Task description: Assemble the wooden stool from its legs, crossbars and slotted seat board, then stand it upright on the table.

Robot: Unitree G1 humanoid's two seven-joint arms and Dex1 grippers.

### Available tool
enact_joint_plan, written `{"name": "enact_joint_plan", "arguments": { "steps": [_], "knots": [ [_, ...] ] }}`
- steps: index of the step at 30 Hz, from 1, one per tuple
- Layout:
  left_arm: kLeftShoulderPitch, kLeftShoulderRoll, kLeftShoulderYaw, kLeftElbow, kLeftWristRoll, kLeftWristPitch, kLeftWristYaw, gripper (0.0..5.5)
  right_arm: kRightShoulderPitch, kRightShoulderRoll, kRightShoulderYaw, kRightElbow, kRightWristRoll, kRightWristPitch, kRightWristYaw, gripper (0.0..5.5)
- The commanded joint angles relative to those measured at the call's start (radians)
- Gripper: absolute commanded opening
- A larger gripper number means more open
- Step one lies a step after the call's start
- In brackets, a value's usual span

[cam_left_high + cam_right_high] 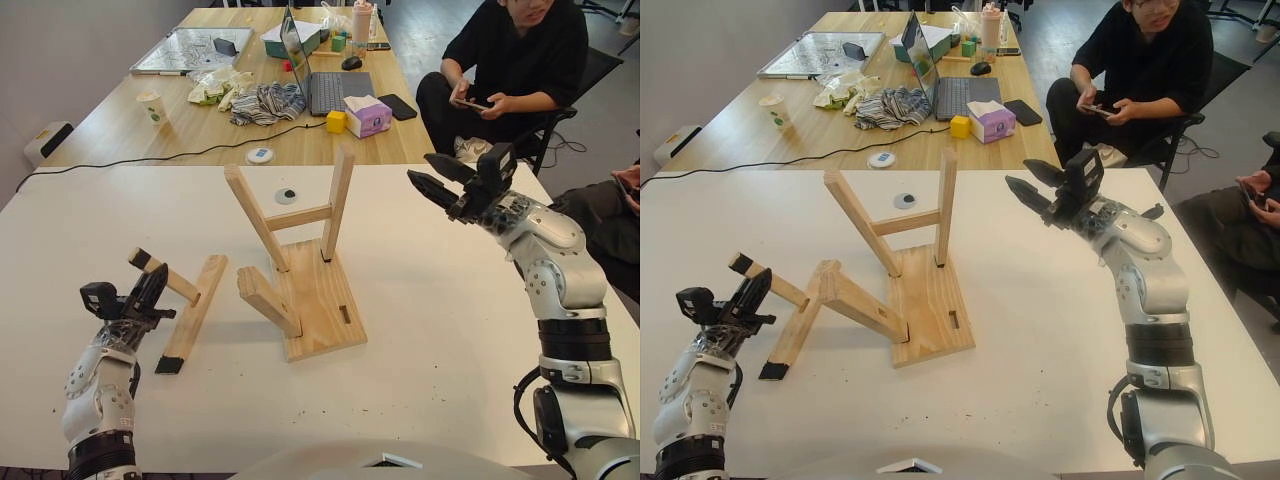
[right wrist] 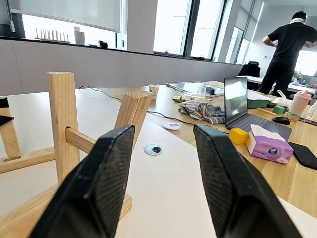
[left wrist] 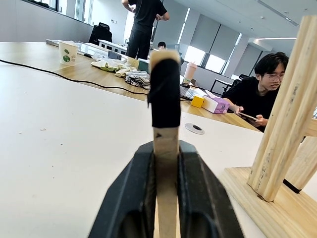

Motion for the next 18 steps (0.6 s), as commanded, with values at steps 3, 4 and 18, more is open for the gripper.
{"name": "enact_joint_plan", "arguments": {
  "steps": [3, 4, 18],
  "knots": [
    [0.01, -0.009, -0.014, 0.019, 0.025, -0.003, 0.004, 0.37, 0.009, 0.001, 0.005, -0.011, -0.009, 0.003, 0.007, 2.18],
    [0.008, -0.009, -0.016, 0.026, 0.029, -0.007, 0.004, 0.37, 0.01, 0.0, 0.007, -0.01, -0.013, -0.001, 0.008, 2.18],
    [0.059, -0.006, -0.095, 0.079, 0.196, -0.166, 0.005, 0.37, 0.015, 0.002, 0.009, -0.016, -0.014, 0.002, 0.015, 2.18]
  ]
}}
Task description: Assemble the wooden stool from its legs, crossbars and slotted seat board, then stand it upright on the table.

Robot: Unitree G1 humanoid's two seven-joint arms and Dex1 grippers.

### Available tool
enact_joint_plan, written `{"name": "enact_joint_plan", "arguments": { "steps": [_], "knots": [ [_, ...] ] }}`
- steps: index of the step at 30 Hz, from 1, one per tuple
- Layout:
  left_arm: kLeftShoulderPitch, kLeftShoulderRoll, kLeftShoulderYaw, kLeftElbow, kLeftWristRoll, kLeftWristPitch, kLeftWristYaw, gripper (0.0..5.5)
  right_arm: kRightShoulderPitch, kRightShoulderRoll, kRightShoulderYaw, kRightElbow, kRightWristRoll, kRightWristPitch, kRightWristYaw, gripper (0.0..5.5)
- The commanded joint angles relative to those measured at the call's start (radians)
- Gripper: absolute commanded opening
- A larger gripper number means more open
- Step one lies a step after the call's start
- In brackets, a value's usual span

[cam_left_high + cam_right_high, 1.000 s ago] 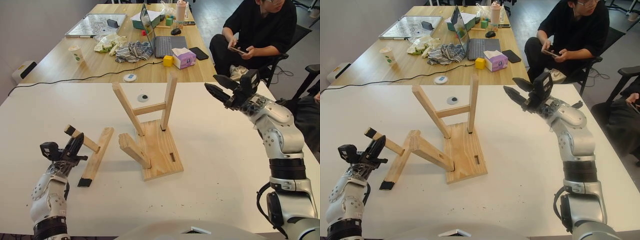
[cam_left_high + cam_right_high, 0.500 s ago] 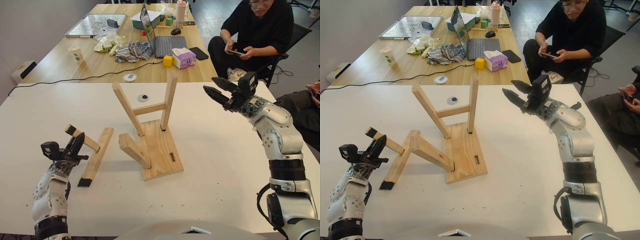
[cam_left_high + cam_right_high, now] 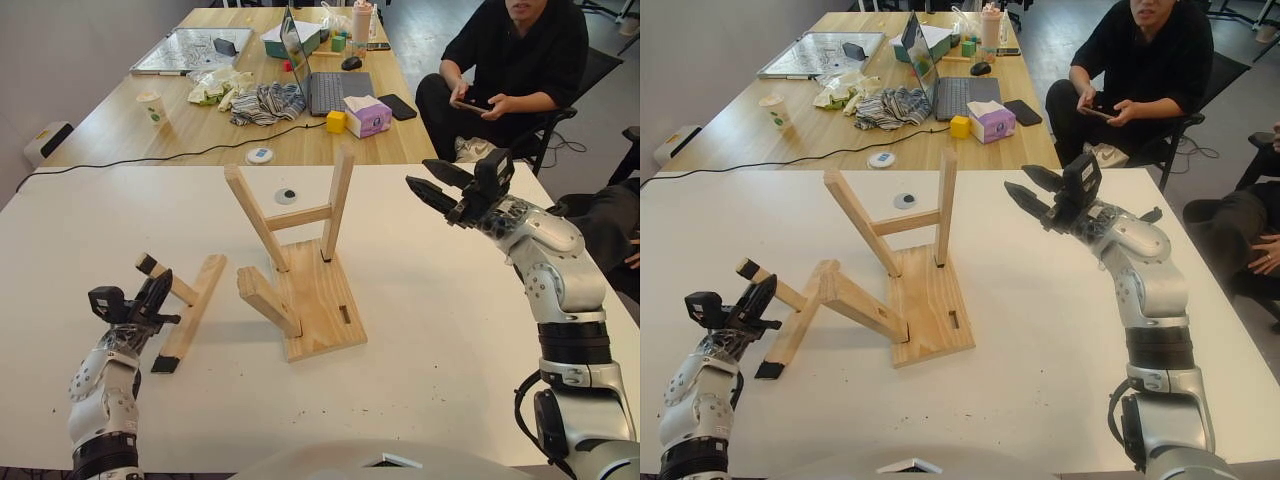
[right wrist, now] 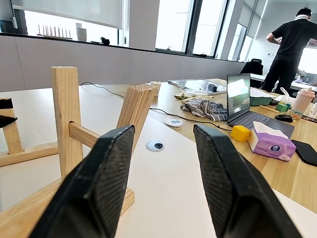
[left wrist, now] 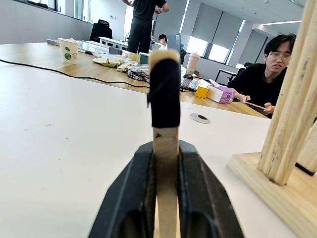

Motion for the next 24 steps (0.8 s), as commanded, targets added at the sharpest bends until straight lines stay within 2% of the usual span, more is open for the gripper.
{"name": "enact_joint_plan", "arguments": {
  "steps": [1, 10, 24],
  "knots": [
    [0.057, -0.021, -0.053, 0.032, 0.082, -0.05, 0.002, 0.37, -0.002, 0.002, 0.007, -0.008, -0.005, 0.002, 0.008, 2.18],
    [0.119, -0.048, -0.091, 0.1, 0.094, -0.107, -0.01, 0.37, 0.012, 0.004, 0.013, -0.011, -0.014, -0.006, 0.012, 2.18],
    [0.108, -0.016, -0.102, 0.104, 0.07, -0.084, -0.026, 0.37, 0.033, 0.011, 0.012, -0.025, -0.02, -0.017, -0.004, 2.18]
  ]
}}
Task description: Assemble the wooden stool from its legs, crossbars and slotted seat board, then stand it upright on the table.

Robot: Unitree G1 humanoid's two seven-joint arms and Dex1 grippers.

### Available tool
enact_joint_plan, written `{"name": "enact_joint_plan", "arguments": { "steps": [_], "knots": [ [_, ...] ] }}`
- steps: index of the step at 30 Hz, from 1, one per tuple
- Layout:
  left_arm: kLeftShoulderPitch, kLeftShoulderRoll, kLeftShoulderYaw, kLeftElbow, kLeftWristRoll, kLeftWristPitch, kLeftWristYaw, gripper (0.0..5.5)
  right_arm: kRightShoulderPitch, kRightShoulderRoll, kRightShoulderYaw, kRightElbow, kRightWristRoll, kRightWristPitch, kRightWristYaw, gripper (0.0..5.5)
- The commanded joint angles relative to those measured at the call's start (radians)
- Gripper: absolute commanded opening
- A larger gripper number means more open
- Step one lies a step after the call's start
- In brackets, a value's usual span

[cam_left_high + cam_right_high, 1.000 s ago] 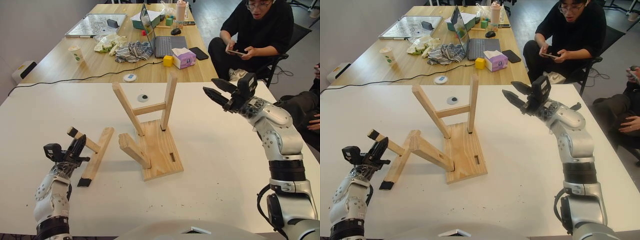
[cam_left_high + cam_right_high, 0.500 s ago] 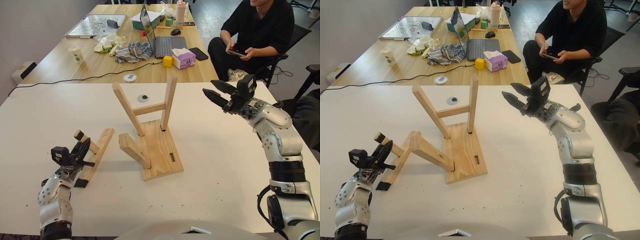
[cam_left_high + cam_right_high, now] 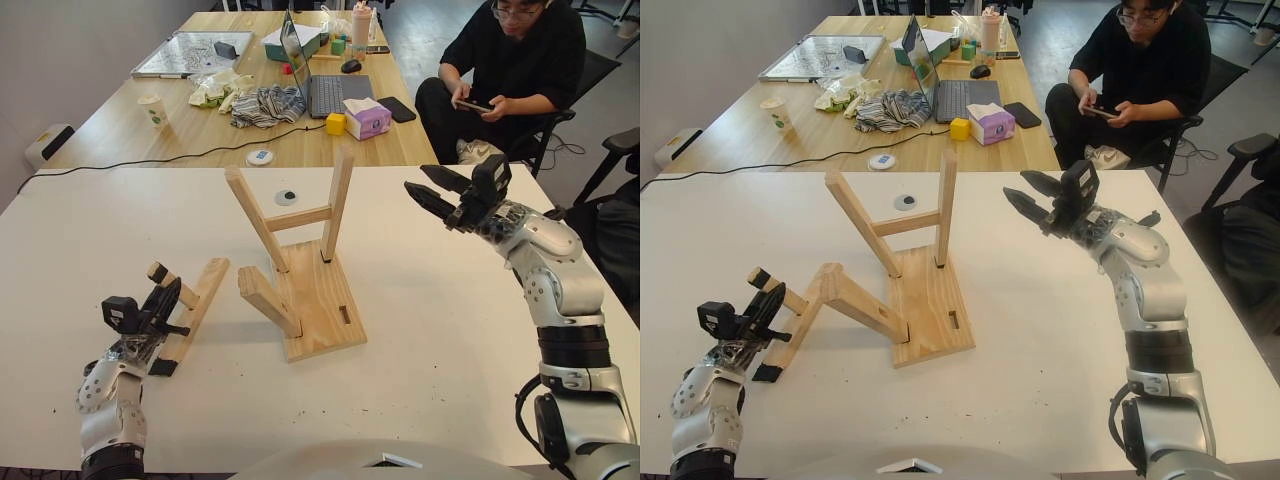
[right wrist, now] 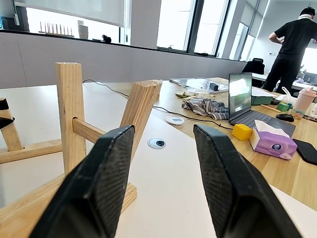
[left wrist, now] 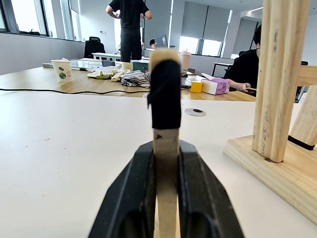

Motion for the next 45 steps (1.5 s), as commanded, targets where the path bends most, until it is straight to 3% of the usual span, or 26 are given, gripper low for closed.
{"name": "enact_joint_plan", "arguments": {
  "steps": [1, 10, 14, 15, 22, 29, 37, 41, 45],
  "knots": [
    [0.061, -0.001, -0.043, 0.056, 0.042, 0.074, -0.012, 0.37, 0.009, 0.01, 0.006, -0.016, -0.011, -0.009, -0.007, 2.18],
    [0.095, 0.009, -0.06, 0.052, 0.041, 0.064, -0.022, 0.37, 0.014, 0.009, 0.002, -0.018, -0.011, -0.012, -0.014, 2.18],
    [0.126, 0.009, -0.046, -0.063, -0.01, 0.125, -0.001, 0.37, 0.015, 0.009, 0.002, -0.016, -0.011, -0.016, -0.013, 2.18],
    [0.135, 0.02, -0.04, -0.109, -0.022, 0.145, 0.007, 0.73, 0.019, 0.009, 0.001, -0.02, -0.011, -0.017, -0.016, 2.18],
    [0.154, 0.12, 0.046, -0.281, -0.061, 0.3, 0.054, 1.6, 0.071, 0.013, -0.014, -0.073, -0.009, -0.017, -0.052, 2.18],
    [0.253, 0.211, 0.01, -0.354, -0.057, 0.508, -0.023, 2.6, 0.119, 0.011, -0.022, -0.111, -0.01, -0.021, -0.084, 2.18],
    [0.242, 0.203, -0.025, -0.342, 0.02, 0.543, 0.007, 3.84, 0.133, 0.012, -0.011, -0.127, -0.01, -0.02, -0.097, 2.18],
    [0.243, 0.187, -0.04, -0.306, 0.066, 0.526, 0.02, 3.84, 0.129, 0.01, -0.007, -0.121, -0.01, -0.019, -0.092, 2.18],
    [0.243, 0.18, -0.04, -0.293, 0.07, 0.524, 0.015, 3.24, 0.129, 0.008, -0.004, -0.119, -0.01, -0.013, -0.092, 2.18]
  ]
}}
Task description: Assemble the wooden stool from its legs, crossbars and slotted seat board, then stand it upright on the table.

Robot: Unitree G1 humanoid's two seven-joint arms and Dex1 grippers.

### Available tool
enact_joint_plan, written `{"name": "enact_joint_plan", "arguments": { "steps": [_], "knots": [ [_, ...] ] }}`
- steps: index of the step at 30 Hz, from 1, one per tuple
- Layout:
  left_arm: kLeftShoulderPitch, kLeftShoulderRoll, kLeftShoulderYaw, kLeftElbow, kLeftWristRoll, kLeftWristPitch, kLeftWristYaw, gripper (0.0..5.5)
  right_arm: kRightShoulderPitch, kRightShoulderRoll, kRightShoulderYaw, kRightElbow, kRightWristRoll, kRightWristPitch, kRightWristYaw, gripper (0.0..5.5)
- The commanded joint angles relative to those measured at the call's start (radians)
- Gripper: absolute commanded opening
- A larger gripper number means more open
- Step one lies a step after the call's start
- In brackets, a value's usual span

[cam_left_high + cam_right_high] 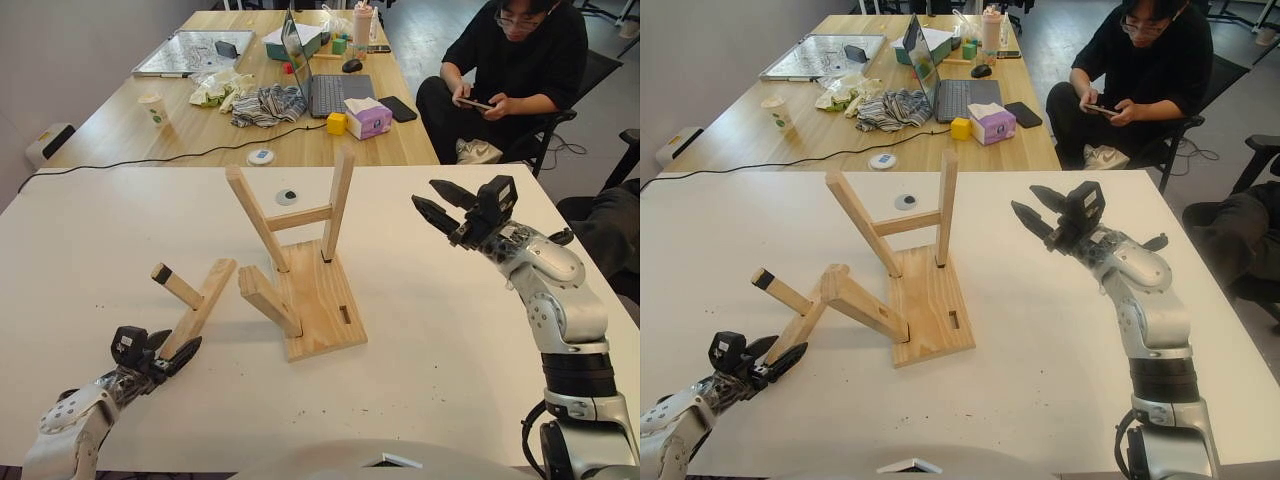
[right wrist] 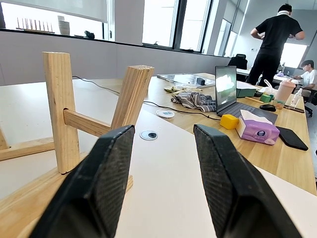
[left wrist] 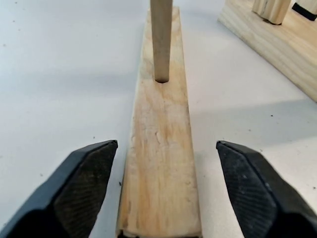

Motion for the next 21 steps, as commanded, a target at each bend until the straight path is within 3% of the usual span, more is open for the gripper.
{"name": "enact_joint_plan", "arguments": {
  "steps": [1, 8, 12, 17, 21],
  "knots": [
    [-0.003, -0.001, -0.006, 0.01, 0.017, -0.005, 0.0, 3.07, -0.006, 0.006, 0.004, -0.005, -0.007, 0.004, -0.001, 2.18],
    [-0.007, 0.002, -0.029, 0.04, 0.087, -0.077, 0.007, 2.11, -0.015, 0.0, 0.008, 0.013, -0.025, -0.005, 0.003, 2.18],
    [-0.077, -0.008, 0.015, 0.039, 0.063, -0.091, 0.049, 2.01, -0.028, 0.002, 0.001, 0.025, -0.037, -0.007, -0.007, 2.18],
    [-0.374, 0.045, 0.18, -0.084, -0.21, 0.089, 0.137, 2.01, -0.105, -0.009, -0.036, 0.157, -0.116, -0.025, -0.104, 2.18],
    [-0.737, 0.137, 0.205, -0.179, -0.441, 0.304, 0.254, 2.01, -0.144, -0.021, -0.038, 0.228, -0.17, -0.049, -0.139, 2.18]
  ]
}}
